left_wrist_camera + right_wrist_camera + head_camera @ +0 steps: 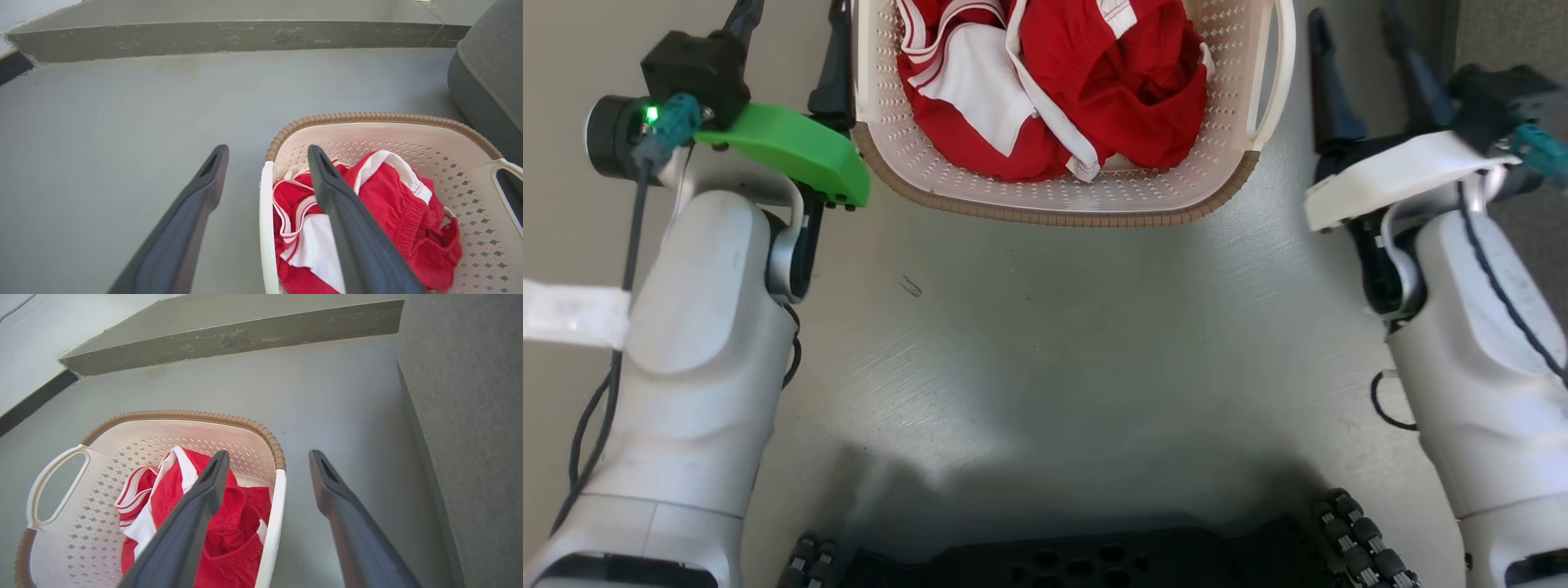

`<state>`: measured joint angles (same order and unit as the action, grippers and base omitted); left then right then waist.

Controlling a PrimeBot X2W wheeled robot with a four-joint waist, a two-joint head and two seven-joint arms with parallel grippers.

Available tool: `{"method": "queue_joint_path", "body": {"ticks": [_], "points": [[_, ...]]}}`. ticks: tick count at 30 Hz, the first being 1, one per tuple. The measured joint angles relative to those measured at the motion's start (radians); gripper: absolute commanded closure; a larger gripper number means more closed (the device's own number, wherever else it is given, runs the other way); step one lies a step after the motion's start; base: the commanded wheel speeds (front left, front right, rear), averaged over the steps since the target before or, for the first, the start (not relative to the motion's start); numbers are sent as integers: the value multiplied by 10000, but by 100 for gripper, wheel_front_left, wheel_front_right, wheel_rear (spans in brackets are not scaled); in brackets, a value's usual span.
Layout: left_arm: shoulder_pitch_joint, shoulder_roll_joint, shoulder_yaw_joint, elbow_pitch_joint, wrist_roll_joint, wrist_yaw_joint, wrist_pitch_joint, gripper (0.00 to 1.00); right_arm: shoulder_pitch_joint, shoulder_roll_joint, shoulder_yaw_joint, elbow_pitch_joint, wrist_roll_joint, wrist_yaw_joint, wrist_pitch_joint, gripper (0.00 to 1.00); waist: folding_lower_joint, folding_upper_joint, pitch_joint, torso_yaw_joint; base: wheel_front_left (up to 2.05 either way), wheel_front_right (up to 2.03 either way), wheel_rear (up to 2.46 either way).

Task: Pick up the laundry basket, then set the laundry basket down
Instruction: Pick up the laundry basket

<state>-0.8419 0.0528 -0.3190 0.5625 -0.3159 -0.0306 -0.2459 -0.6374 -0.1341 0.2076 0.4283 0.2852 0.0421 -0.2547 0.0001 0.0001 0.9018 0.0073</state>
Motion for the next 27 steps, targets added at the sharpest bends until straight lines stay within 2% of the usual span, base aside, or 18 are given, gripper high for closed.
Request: {"method": "queue_joint_path", "body": {"ticks": [8,14,27], "points": [[-535,4,192,1338,-303,-249,447,0,-515,280,593,1321,-123,199,0,0,0,0,97,-171,0,0,0],[-994,-8,155,2119,-332,-412,692,0,-913,395,704,2157,-128,213,2,0,0,0,285,-372,0,0,0],[-1696,10,161,3557,-508,-639,1195,0,-1887,539,1066,3461,-127,403,19,0,-1,0,807,-725,0,0,0]]}}
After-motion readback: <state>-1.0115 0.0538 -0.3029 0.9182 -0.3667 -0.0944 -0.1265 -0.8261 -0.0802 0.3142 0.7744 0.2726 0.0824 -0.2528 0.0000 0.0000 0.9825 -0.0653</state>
